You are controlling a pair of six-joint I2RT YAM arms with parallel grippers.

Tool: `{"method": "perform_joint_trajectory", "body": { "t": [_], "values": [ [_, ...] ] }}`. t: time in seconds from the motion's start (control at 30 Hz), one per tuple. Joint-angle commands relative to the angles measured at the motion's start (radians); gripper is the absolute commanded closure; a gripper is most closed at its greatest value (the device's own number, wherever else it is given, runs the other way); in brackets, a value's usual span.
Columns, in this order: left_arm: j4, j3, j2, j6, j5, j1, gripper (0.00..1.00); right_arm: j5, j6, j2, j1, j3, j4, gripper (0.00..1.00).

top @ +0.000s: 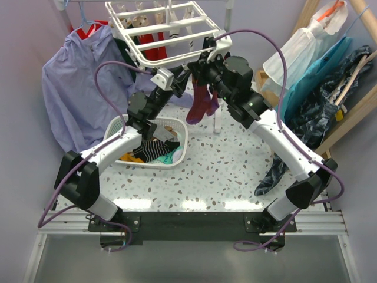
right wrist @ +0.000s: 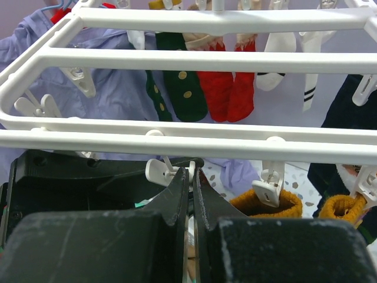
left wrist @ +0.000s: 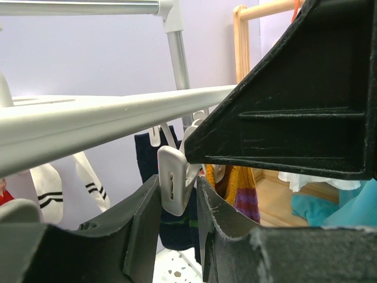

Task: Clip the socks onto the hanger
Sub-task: Open the clamp at the hanger.

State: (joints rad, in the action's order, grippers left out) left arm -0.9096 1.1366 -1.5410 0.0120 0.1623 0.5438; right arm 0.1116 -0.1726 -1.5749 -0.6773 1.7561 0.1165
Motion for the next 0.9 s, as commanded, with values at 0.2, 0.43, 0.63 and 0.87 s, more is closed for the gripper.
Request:
{"method": "perform_joint_trajectory", "body": {
  "t": [0.2, 0.43, 0.63, 0.87],
  "values": [
    [-0.1, -0.017, 0.012, 0.008, 0.046, -0.001, 0.82, -0.026, -0.03, 0.065, 0.013, 0.023, -0.003, 0.96],
    [-0.064, -0.018, 0.032, 0.014, 0.051, -0.001, 0.97, -0.062, 0.013, 0.096, 0.015, 0.003, 0.026, 0.53],
    [-0.046, -0.023, 0.05, 0.02, 0.036, 0.001, 0.98, -0.084, 0.016, 0.093, 0.015, -0.001, 0.011, 0.47],
    [-0.017, -0.011, 0.051, 0.02, 0.04, 0.002, 1.0, -0.101, 0.033, 0.039, 0.015, 0.043, 0.028, 0.46]
  ]
}}
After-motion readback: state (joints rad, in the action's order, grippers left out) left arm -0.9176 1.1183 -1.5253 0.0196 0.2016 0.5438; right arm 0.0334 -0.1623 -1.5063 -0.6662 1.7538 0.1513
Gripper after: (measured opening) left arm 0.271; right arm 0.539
